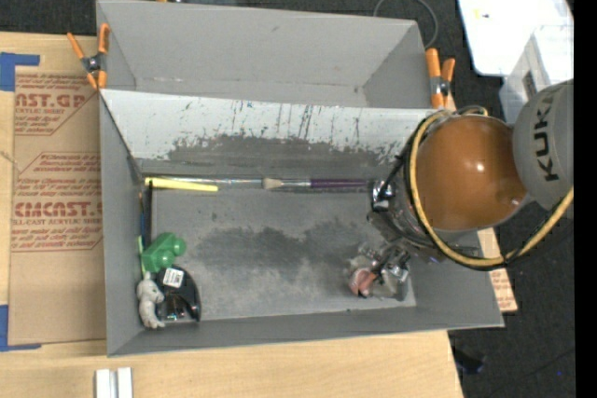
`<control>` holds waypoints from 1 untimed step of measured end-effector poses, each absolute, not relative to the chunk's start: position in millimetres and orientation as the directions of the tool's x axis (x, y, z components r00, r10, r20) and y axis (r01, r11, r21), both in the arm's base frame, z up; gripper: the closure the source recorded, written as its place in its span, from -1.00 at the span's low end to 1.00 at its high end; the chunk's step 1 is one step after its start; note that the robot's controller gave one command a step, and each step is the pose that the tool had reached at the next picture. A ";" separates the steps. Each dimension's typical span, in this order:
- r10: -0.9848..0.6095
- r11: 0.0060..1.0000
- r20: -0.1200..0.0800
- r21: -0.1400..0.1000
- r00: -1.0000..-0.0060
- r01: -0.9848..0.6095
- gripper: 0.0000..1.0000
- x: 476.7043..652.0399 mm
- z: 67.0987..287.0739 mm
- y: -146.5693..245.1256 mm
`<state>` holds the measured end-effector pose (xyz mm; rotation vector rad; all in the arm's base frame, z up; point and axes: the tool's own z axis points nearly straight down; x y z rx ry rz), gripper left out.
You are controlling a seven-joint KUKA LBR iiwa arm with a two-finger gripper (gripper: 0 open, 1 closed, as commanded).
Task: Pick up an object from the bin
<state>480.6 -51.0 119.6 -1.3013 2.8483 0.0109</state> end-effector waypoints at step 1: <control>-0.755 0.655 -0.010 0.007 -0.655 -0.756 1.00 479.3 143.2 -50.1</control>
Offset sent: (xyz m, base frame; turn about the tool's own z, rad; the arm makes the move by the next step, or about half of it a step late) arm -0.0013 0.0007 0.0522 0.0004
